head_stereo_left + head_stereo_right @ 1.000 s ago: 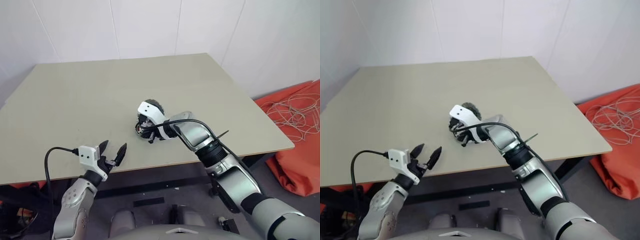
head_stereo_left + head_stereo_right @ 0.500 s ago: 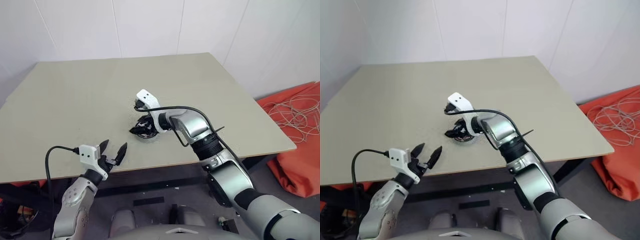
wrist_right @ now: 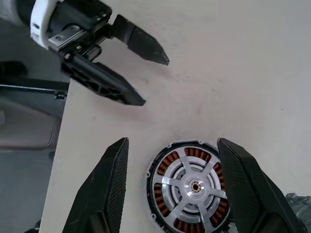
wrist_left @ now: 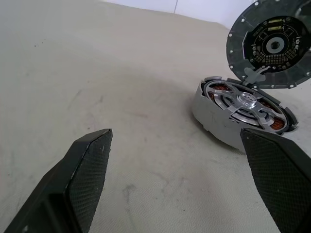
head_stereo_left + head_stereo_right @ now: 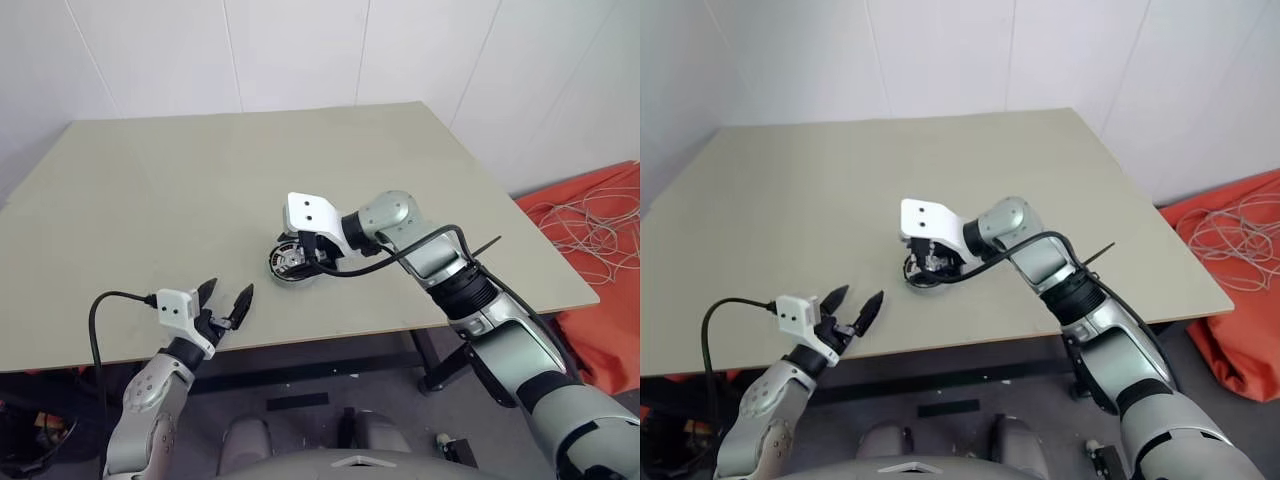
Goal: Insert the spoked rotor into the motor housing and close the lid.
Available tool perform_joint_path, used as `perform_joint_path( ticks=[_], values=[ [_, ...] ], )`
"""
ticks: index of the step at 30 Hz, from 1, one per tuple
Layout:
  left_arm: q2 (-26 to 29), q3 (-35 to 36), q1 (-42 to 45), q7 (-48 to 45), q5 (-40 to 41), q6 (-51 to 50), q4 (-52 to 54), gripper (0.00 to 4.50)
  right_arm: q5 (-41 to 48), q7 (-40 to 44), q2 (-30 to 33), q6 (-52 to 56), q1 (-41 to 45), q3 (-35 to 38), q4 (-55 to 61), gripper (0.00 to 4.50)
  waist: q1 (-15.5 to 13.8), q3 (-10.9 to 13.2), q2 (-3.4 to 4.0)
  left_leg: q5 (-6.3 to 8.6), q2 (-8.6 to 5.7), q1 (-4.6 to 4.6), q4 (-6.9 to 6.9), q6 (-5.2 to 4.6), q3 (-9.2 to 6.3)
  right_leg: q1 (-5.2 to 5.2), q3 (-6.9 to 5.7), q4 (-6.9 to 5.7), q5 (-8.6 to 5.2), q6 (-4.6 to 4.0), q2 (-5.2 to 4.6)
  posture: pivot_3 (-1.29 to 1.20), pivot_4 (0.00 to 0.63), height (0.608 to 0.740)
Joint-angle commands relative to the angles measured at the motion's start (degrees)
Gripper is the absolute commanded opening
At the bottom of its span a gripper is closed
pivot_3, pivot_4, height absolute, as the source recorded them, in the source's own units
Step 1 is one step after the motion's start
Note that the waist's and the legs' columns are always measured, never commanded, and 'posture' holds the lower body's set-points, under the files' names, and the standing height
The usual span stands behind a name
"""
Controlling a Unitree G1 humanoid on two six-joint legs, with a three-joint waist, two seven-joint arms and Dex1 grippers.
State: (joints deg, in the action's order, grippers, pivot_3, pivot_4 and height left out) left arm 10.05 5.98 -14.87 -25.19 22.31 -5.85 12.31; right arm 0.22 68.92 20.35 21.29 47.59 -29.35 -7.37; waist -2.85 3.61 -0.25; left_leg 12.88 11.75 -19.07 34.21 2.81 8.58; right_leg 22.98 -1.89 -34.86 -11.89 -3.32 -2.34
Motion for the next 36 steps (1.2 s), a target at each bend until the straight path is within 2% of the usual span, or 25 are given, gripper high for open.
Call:
perform_joint_path(
  ticks=[1,9,13,14,16,22,34,36],
  values=[
    [0.15,0.11,1.46,0.34,0.28,-0.17,1.32,4.50,-0.90,1.65,1.23,-3.68,0.28,-0.86,1.69,3.29,-0.01,0.00,0.00,-0.01,0.00,0.01,0.01,0.01,0.00,-0.02,0.00,0.00,0.01,0.02,0.00,0.00,0.000,0.740],
    [0.22,0.69,1.12,0.13,0.53,0.05,1.20,4.50,-5.54,1.67,2.94,-8.95,-0.16,-3.54,0.04,3.29,0.04,-0.01,-0.02,-0.03,0.00,0.00,0.07,0.02,-0.01,-0.03,0.01,-0.03,0.04,0.05,0.00,0.00,0.000,0.740],
    [0.16,0.98,0.08,-0.42,0.58,0.94,1.02,4.50,-9.07,0.17,2.97,-11.44,-0.94,-5.05,-1.58,3.29,0.09,-0.02,-0.03,-0.01,-0.01,-0.06,0.07,-0.01,-0.01,-0.02,0.01,0.01,0.24,-0.30,0.00,0.00,0.000,0.740],
    [0.13,1.02,-0.14,-0.55,0.58,1.13,0.98,4.50,-9.60,-0.07,2.89,-11.79,-1.17,-5.24,-1.89,2.89,0.11,-0.02,-0.03,0.00,-0.02,-0.06,0.07,-0.03,-0.01,-0.02,0.01,0.01,0.24,-0.31,0.00,0.00,0.000,0.740],
    [0.08,1.08,-0.58,-0.83,0.58,1.56,0.89,4.50,-10.62,-0.25,2.85,-12.42,-1.63,-5.68,-2.34,2.45,0.14,-0.02,-0.03,0.00,-0.02,-0.08,0.06,-0.03,-0.01,-0.01,0.01,0.02,0.24,-0.31,0.00,0.00,0.000,0.740],
    [-0.13,0.64,-0.61,-0.53,0.39,1.58,1.27,4.50,-12.73,-0.34,2.80,-14.30,-2.47,-6.04,-3.81,0.36,0.17,-0.02,-0.03,-0.01,-0.01,-0.03,0.07,-0.02,-0.01,-0.03,0.01,-0.01,0.04,0.04,0.00,0.00,0.000,0.740],
    [-0.10,0.24,1.47,1.46,0.48,-1.26,2.92,4.50,-12.96,-0.37,0.68,-14.72,-1.70,-5.30,-6.83,0.36,0.24,-0.02,-0.04,-0.01,-0.01,-0.04,0.07,-0.02,0.00,-0.03,0.01,-0.01,0.24,-0.30,0.00,0.00,0.000,0.740],
    [-0.01,0.45,1.29,1.24,0.60,-1.14,2.77,4.50,-12.88,-0.44,0.50,-14.49,-1.72,-5.01,-6.77,0.77,0.25,-0.02,-0.04,-0.01,-0.01,-0.03,0.07,-0.02,0.00,-0.03,0.01,-0.01,0.24,-0.30,0.00,0.00,0.000,0.740]
  ],
)
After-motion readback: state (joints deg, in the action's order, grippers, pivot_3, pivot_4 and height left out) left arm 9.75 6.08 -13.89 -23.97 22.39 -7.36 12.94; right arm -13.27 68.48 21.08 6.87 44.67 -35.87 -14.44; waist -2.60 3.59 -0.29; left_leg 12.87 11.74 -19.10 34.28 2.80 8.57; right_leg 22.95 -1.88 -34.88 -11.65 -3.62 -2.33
